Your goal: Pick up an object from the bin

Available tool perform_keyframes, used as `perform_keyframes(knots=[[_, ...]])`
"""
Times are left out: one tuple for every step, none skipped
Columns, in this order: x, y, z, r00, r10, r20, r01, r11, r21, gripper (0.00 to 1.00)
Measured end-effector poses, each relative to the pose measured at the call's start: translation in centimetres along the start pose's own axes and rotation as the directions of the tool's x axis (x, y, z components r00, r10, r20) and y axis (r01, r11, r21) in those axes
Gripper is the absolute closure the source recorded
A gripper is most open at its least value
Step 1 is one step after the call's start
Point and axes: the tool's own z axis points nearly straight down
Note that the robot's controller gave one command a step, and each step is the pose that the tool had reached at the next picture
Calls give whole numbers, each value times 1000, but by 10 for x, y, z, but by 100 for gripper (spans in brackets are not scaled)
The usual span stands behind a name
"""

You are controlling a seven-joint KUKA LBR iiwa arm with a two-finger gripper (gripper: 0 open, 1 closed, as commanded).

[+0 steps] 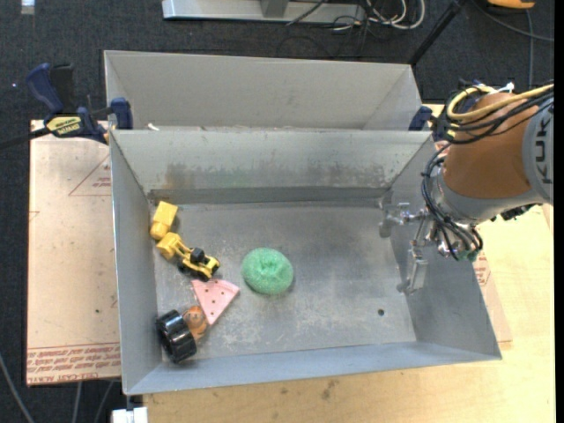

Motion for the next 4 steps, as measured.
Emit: perform_keyframes(knots=[[-2, 0, -5, 1000, -3, 7, 3, 1000, 1, 0], [-20, 44, 29, 999, -39, 13, 38, 999, 4, 0], [-31, 76, 64, 992, -125, 7, 125, 992, -1, 0], [-47, 107, 53, 980, -198, 7, 198, 980, 2, 0]])
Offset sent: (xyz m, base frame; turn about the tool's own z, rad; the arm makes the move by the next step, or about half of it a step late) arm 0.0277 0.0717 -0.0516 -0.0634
